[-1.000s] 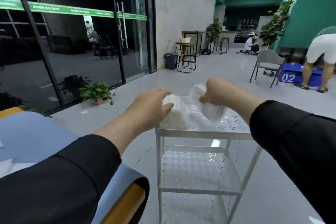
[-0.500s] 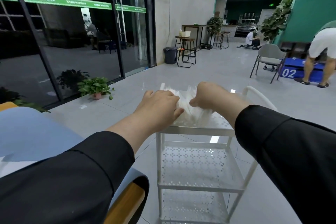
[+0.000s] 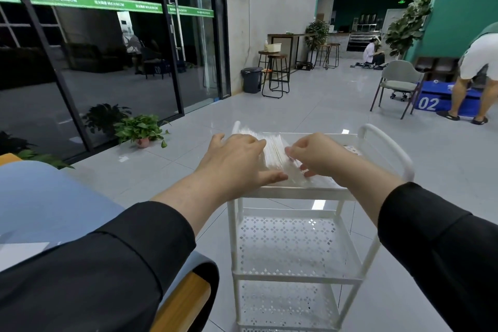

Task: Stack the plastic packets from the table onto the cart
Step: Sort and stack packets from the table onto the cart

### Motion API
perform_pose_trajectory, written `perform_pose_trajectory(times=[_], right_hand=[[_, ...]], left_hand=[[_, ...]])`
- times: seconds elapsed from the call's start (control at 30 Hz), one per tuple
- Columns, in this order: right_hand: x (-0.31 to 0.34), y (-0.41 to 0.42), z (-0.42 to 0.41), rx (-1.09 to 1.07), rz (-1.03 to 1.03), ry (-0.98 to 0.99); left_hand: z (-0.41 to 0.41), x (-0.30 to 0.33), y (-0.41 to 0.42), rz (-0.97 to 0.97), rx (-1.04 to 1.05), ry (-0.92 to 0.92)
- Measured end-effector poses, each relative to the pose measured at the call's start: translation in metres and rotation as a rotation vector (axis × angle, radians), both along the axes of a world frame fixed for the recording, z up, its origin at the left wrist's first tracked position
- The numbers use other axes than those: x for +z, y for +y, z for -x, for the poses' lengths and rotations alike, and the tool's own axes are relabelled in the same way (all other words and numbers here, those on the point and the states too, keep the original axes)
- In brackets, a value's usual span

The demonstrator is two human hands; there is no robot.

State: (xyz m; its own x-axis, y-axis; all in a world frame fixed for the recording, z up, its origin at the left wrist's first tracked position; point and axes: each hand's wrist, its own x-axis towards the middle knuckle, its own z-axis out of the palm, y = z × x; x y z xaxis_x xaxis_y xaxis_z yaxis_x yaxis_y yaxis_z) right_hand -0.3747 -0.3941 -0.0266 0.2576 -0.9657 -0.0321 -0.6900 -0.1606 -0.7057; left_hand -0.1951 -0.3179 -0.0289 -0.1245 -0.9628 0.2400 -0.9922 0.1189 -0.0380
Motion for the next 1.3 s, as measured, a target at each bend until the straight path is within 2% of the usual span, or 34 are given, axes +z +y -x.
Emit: perform_pose_trajectory(times=[0.17, 0.4, 0.53, 0.7, 0.9, 1.3], right_hand=[[-0.001, 0.002, 0.001, -0.004, 0.034, -0.079], [-0.009, -0.004, 0.008, -0.004, 0.062, -0.124], [-0.011, -0.003, 0.011, -0.027, 0.119, -0.091], [-0.014, -0.009, 0.016, -0.035, 0.09, -0.122], [-0.017, -0.011, 0.015, 0.032, 0.046, -0.202], [-0.012, -0.007, 0.022, 0.001, 0.17, -0.035]], left_hand=[[0.003, 0.002, -0.007, 0.036, 0.01, -0.022], [0.002, 0.0, -0.019, 0.069, -0.001, 0.041], [0.005, -0.005, -0.018, 0.107, -0.004, 0.046], [0.013, -0.004, -0.019, 0.073, 0.013, -0.079], [0.019, -0.003, -0.026, 0.085, 0.065, -0.103], [0.014, -0.003, -0.019, 0.07, 0.0, -0.031]])
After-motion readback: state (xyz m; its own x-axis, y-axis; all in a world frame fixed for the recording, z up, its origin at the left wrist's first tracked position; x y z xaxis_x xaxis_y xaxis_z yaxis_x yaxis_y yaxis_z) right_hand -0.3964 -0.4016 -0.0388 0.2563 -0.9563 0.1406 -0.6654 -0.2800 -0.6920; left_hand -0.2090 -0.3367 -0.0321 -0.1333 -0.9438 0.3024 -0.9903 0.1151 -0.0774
